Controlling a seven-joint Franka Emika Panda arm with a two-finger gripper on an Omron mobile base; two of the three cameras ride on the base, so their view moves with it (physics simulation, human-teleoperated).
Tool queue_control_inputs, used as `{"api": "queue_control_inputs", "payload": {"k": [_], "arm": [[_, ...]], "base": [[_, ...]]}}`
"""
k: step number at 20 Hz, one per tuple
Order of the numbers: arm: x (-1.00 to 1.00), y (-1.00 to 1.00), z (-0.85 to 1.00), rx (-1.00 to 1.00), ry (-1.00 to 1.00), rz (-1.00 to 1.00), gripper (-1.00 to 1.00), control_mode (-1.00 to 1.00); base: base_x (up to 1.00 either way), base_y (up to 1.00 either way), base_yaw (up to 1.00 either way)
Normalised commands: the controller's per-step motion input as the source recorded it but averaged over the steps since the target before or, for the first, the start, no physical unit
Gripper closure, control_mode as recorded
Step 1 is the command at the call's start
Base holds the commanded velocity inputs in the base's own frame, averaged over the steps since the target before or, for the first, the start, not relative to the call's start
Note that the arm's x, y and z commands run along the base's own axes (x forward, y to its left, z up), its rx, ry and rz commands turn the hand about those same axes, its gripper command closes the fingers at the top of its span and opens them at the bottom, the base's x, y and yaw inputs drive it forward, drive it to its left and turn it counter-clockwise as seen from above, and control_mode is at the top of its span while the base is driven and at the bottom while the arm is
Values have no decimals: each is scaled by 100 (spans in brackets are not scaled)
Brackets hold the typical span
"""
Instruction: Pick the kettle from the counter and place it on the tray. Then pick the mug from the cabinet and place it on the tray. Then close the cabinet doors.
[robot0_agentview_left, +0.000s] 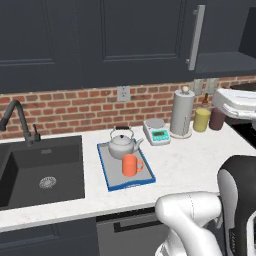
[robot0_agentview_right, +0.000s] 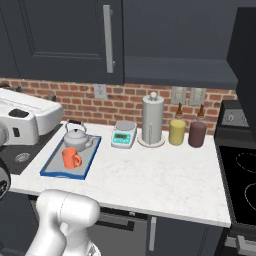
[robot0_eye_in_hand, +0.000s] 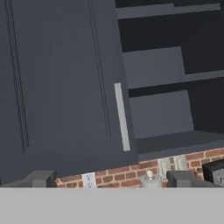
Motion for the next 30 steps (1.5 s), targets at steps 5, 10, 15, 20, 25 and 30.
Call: {"api": "queue_control_inputs", "payload": {"k": [5, 10, 15, 20, 25, 30], "arm": [[-30, -1, 0, 17, -10, 0, -100, -100], [-26, -10, 0, 17, -6, 0, -100, -100], [-18, -10, 0, 16, -1, -2, -100, -100], [-5, -40, 0, 22, -3, 0, -100, -100], [0, -66, 0, 32, -15, 0, -100, -100], [0, -57, 0, 28, -7, -8, -100, -100]], "base": [[0, 0, 0], [0, 0, 0], [0, 0, 0], [0, 0, 0], [0, 0, 0], [0, 0, 0]]}}
